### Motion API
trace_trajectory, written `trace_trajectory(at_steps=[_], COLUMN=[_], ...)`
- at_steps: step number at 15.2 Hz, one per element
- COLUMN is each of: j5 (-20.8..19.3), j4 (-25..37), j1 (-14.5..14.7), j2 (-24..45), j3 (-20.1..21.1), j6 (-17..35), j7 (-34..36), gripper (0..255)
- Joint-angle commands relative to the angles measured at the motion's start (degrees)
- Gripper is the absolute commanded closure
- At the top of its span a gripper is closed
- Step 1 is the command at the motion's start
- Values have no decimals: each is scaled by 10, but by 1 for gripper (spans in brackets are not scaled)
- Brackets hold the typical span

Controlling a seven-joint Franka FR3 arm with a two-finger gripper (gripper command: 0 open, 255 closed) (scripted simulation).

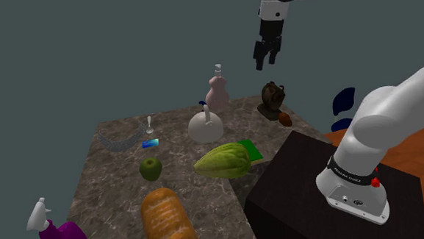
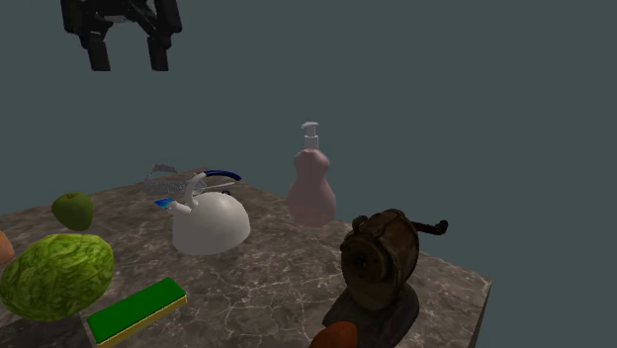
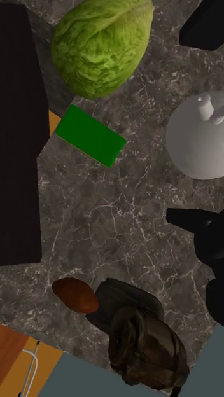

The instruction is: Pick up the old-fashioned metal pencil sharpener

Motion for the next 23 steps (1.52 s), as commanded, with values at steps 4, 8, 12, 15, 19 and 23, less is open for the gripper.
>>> trace_trajectory(at_steps=[4, 8, 12, 15, 19, 23], j5=[-14, -21, -24, -22, -15, -2], j4=[16, 38, 69, 96, 138, 186], j1=[-27, -47, -65, -78, -96, -116], j2=[80, 148, 216, 268, 338, 407], j3=[-21, -39, -58, -72, -91, -108], j6=[66, 112, 152, 177, 206, 227], j7=[18, 33, 45, 54, 62, 69], gripper=[0, 0, 0, 0, 0, 0])
